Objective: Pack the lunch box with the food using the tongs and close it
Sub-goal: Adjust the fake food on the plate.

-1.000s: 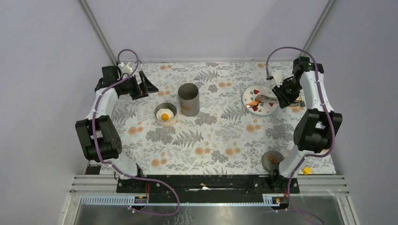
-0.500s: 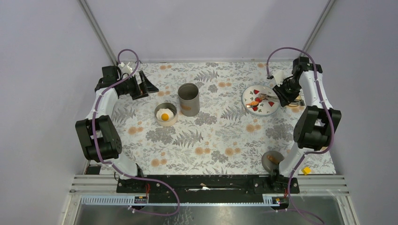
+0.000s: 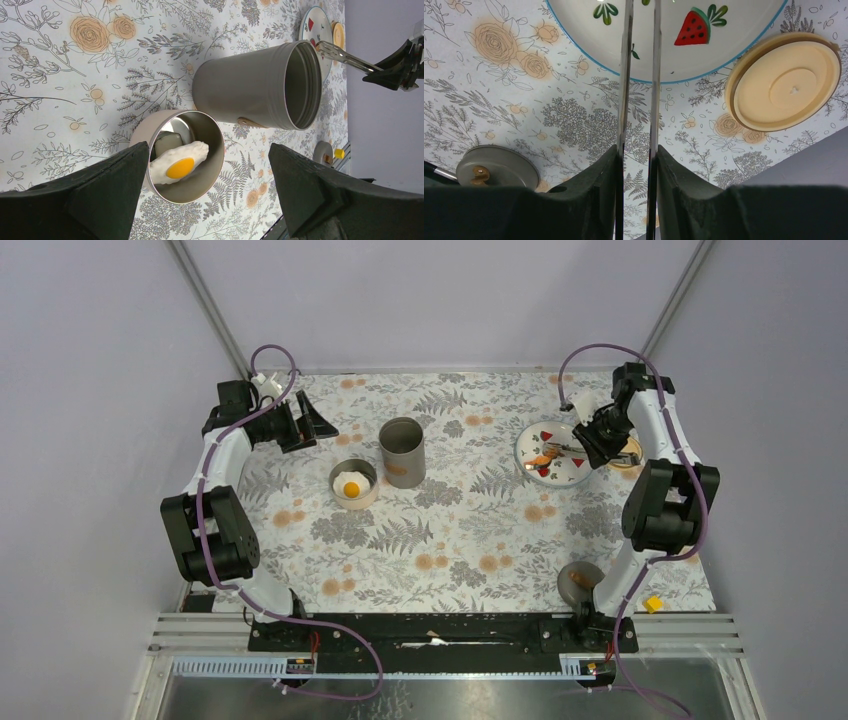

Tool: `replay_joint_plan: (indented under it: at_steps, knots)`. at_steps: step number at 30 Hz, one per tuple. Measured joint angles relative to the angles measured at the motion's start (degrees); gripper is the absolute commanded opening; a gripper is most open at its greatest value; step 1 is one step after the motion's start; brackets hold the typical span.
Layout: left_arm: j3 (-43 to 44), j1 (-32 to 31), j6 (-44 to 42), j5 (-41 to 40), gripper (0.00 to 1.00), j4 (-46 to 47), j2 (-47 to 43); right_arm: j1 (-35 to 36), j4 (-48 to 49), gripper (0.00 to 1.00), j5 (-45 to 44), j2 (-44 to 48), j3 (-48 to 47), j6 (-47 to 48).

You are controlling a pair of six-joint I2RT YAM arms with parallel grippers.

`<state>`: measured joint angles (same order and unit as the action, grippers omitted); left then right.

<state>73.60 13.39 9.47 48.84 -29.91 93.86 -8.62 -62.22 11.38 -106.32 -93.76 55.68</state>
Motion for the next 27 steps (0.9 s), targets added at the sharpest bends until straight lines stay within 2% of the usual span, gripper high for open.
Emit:
replay_joint_plan:
  at_steps: [27]
  knots:
    - [0.0,0.0,0.0,0.0,0.99,0.0,0.0,0.7,-1.1,0.35,0.2,0.0,-1.2,-0.7]
